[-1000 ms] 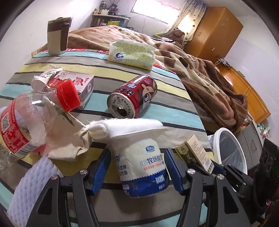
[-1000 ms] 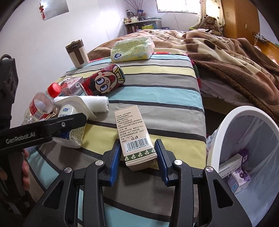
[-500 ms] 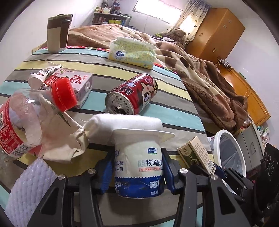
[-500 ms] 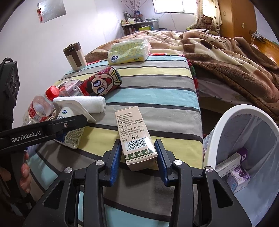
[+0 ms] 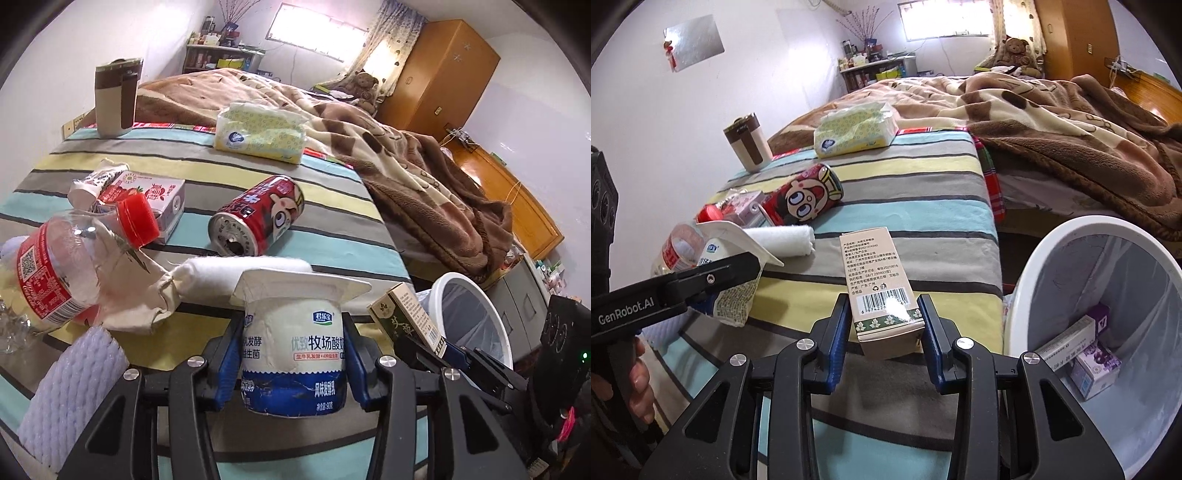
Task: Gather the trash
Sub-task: 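Carry the beige box and yogurt bottle in both grippers over the trash bin, then open both grippers to drop the beige box and yogurt bottle into the bin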
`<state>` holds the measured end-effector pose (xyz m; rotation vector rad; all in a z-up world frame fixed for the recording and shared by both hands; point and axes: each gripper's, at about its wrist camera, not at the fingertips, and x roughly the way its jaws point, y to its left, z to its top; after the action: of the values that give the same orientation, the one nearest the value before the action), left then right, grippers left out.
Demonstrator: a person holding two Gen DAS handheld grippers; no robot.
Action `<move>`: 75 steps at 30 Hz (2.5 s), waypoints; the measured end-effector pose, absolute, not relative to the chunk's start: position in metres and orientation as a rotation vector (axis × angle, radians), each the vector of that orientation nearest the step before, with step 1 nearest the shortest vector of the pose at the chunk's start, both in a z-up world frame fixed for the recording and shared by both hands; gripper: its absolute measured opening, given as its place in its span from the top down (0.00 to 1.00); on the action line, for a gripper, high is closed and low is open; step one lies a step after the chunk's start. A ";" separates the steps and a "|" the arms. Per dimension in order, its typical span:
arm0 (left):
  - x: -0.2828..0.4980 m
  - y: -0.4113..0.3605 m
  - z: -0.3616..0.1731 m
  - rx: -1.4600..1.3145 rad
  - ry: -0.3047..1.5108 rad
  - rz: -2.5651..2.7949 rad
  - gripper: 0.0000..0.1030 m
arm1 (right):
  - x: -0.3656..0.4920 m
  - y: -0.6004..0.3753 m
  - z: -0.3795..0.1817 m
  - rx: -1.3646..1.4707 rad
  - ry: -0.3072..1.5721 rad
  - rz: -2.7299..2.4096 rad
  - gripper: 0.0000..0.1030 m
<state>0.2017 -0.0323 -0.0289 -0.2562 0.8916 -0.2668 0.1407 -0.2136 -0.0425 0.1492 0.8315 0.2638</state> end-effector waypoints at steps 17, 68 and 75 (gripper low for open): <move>0.173 -0.077 0.010 -0.151 0.791 -0.350 0.52 | 0.111 -0.254 -0.015 0.204 0.729 0.175 0.64; 0.171 -0.268 -0.010 0.045 0.860 -0.689 0.40 | 0.075 -0.377 -0.039 0.258 0.803 -0.254 0.52; 0.171 -0.255 -0.006 0.025 0.854 -0.664 0.39 | 0.073 -0.375 -0.035 0.265 0.791 -0.249 0.43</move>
<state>0.1714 -0.2546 -0.0060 0.0250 0.8535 -0.6645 0.0732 -0.3746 -0.0351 0.2647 0.7907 -0.2491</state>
